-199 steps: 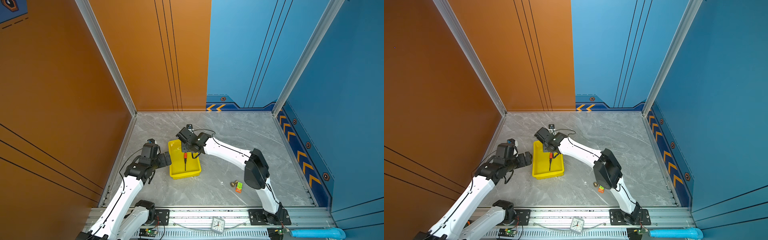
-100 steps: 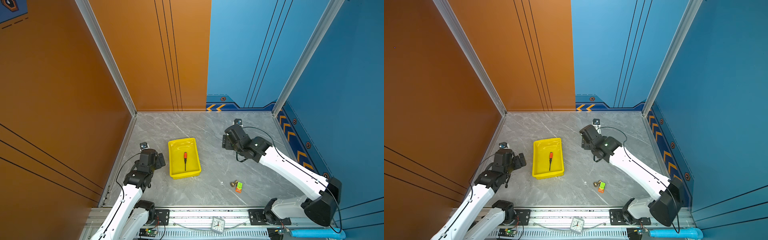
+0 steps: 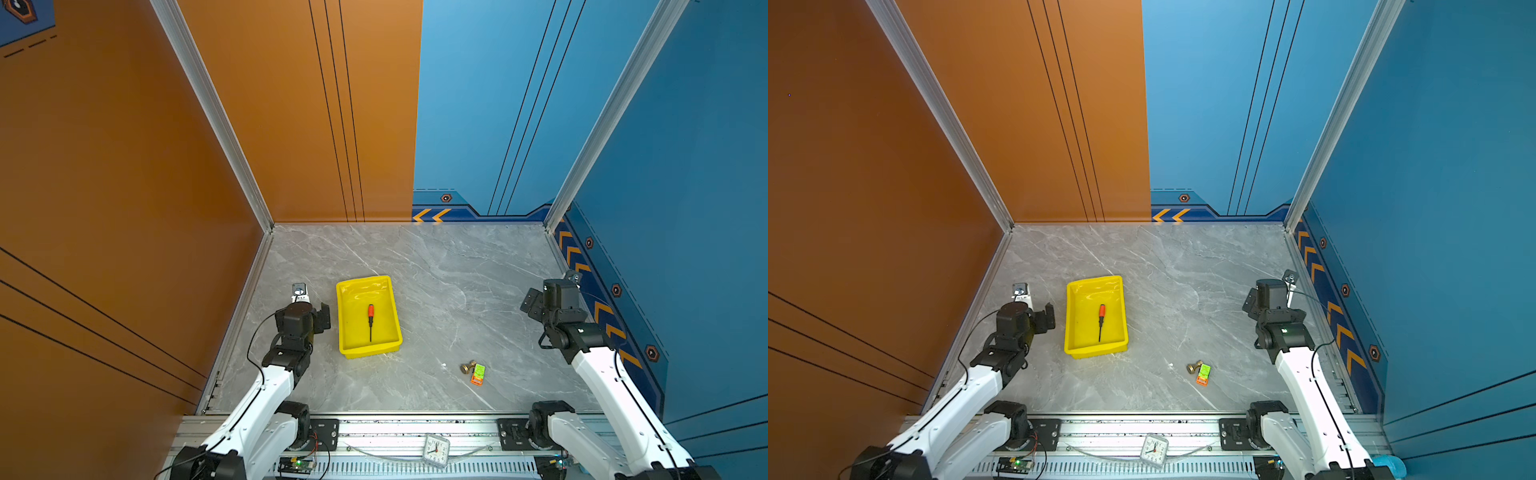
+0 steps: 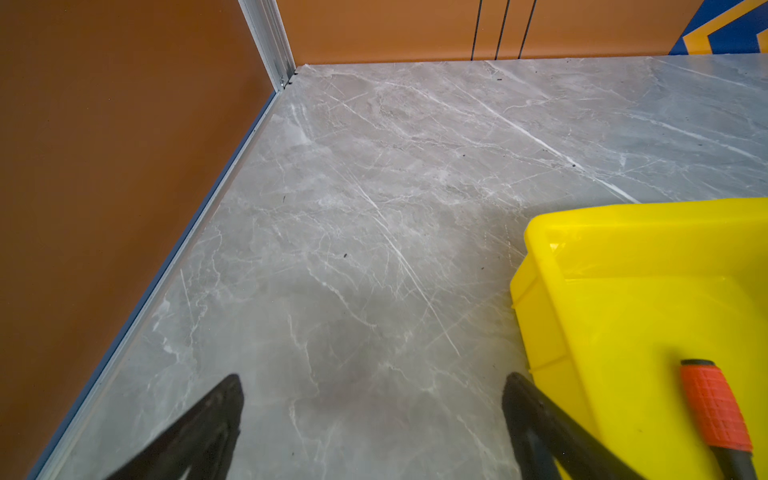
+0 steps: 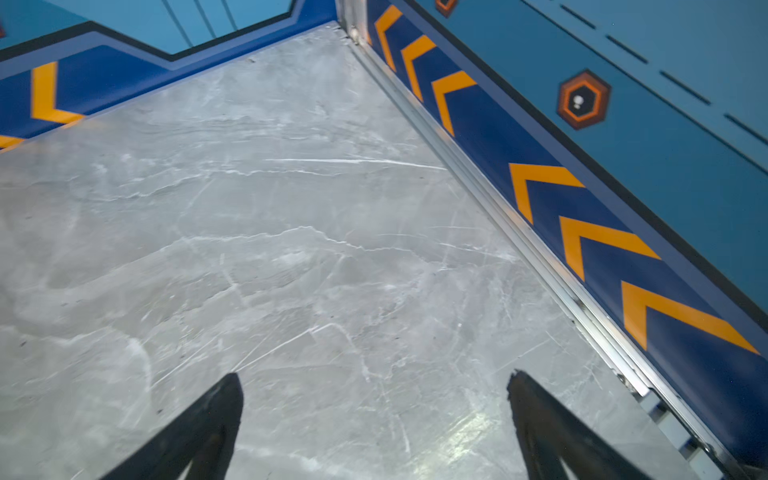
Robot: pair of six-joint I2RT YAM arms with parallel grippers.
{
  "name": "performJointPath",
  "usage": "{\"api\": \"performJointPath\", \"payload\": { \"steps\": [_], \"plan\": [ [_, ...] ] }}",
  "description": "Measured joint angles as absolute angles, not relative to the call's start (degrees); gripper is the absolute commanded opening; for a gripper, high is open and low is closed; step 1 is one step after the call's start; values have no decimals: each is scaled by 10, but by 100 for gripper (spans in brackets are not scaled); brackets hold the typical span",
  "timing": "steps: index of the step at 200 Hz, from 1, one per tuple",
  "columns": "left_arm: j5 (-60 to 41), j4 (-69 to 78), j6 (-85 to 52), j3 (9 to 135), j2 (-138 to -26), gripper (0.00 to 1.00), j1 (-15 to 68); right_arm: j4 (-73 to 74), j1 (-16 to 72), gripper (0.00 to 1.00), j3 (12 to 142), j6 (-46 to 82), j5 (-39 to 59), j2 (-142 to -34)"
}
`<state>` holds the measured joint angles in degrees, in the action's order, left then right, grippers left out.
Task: Put the screwdriver in the bin
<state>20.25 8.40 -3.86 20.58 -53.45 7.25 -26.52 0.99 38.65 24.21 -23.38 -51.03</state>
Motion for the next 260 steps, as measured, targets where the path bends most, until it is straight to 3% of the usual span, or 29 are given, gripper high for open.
{"api": "performJointPath", "payload": {
  "steps": [32,76,181,260],
  "plan": [
    [189,180,-23,203,-616,98,51,-146,-23,100,296,228,-236,-499],
    [158,292,-14,203,-709,98,39,161,-27,100,132,140,-149,-515],
    [71,478,-8,203,-859,98,10,455,42,100,179,48,-133,-814],
    [58,524,-8,204,-891,98,4,521,31,100,197,39,-148,-881]
  ]
}}
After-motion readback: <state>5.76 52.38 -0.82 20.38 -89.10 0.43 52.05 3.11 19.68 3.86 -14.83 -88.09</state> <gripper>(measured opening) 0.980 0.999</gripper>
